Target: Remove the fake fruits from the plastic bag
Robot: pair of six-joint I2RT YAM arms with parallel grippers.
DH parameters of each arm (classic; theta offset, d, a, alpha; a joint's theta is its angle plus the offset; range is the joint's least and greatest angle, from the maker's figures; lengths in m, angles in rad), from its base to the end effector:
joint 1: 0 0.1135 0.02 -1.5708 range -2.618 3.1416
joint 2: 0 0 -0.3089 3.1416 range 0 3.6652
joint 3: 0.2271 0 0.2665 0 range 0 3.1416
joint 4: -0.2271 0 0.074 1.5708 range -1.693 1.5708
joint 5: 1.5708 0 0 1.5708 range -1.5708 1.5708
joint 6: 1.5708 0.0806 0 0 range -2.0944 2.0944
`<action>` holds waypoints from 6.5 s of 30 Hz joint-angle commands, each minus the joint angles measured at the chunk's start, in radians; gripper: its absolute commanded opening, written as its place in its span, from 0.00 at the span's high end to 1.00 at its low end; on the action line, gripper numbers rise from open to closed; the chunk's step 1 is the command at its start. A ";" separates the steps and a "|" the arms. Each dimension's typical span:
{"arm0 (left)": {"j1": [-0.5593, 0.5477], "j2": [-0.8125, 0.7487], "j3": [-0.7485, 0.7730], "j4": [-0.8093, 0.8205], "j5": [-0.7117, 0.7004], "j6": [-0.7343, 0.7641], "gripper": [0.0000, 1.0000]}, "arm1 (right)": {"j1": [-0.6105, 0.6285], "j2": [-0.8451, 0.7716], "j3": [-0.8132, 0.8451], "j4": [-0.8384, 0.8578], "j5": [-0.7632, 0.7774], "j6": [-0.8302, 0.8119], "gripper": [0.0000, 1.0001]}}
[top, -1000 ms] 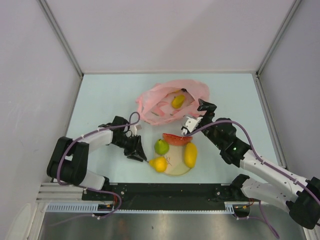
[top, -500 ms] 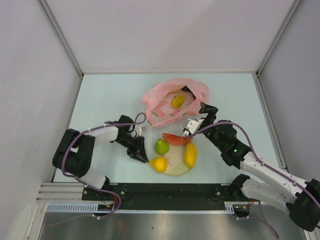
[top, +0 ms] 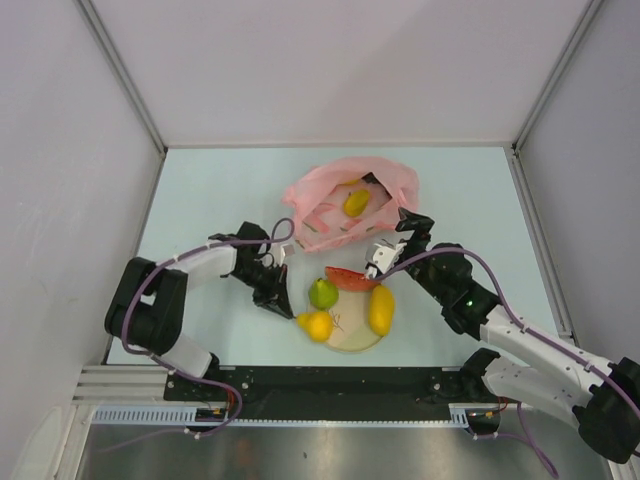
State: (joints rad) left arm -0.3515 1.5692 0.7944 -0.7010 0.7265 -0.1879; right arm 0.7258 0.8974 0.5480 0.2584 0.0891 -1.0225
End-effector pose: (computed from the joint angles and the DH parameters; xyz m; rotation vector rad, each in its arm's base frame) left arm 0.2254 -0.1397 0.1500 -0.2832 -2.8266 1.0766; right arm 0.1884 0.1576 0.3084 -1.2363 1.1228 -0.2987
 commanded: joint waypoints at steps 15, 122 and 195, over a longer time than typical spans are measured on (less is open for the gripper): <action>-0.141 -0.399 0.278 -0.147 -0.185 0.524 1.00 | -0.043 0.054 0.030 0.120 -0.029 0.067 0.08; -0.072 -0.285 0.522 0.096 -0.686 0.346 0.19 | -0.154 0.310 0.438 -0.076 -0.144 0.446 0.21; 0.060 -0.558 0.218 0.469 -0.587 0.349 1.00 | -0.095 1.290 1.253 -0.549 -0.428 0.167 0.81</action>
State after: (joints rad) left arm -0.2859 1.0100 0.9691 -0.2955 0.1864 0.1230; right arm 0.6434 2.1632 1.6981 -0.1383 -0.1829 -0.6632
